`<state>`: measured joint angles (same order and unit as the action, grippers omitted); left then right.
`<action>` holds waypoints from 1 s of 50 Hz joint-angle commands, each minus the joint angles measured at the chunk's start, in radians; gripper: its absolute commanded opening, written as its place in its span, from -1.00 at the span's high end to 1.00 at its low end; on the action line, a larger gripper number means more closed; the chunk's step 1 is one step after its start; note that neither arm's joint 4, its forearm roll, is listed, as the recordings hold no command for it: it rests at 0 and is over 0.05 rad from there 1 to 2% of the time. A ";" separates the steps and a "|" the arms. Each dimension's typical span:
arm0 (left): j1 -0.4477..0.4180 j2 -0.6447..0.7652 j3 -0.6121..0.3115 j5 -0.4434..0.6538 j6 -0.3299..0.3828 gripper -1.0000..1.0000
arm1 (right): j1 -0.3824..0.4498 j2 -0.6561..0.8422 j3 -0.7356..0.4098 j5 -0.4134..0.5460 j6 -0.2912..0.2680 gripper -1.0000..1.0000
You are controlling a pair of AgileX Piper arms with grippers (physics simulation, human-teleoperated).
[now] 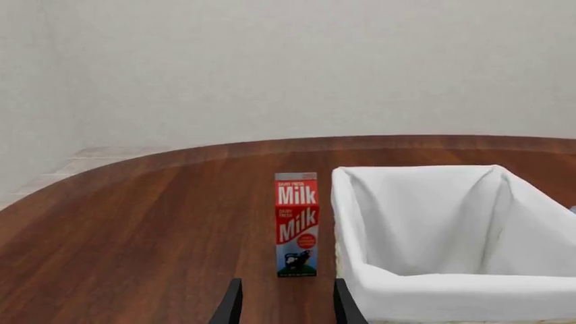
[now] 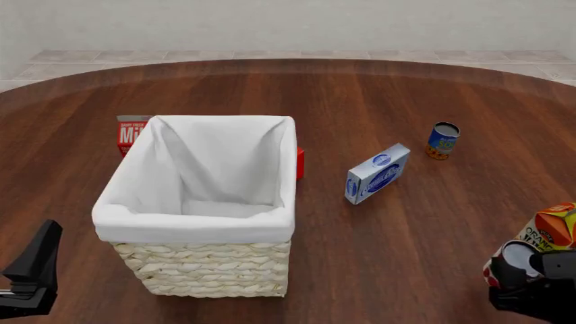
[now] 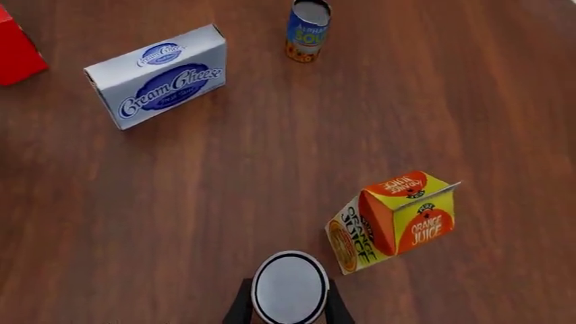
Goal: Pick up the alphabet soup and the tomato sauce, and put them in the basket.
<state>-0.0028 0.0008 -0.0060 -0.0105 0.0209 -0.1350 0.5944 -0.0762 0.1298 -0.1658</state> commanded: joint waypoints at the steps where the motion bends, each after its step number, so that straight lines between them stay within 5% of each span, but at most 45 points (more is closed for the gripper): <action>1: 0.001 0.000 -0.001 -0.001 -0.004 -1.00 | 0.037 -0.138 -0.078 0.174 0.025 1.00; 22: 0.002 0.000 -0.001 -0.002 -0.006 -1.00 | 0.088 -0.240 -0.162 0.320 0.018 1.00; 50: 0.006 0.000 -0.002 -0.004 -0.010 -1.00 | 0.273 -0.299 -0.296 0.517 -0.018 1.00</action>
<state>0.0014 0.0005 -0.0071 -0.0133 0.0127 0.0811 0.3063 -0.3150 0.5826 -0.1984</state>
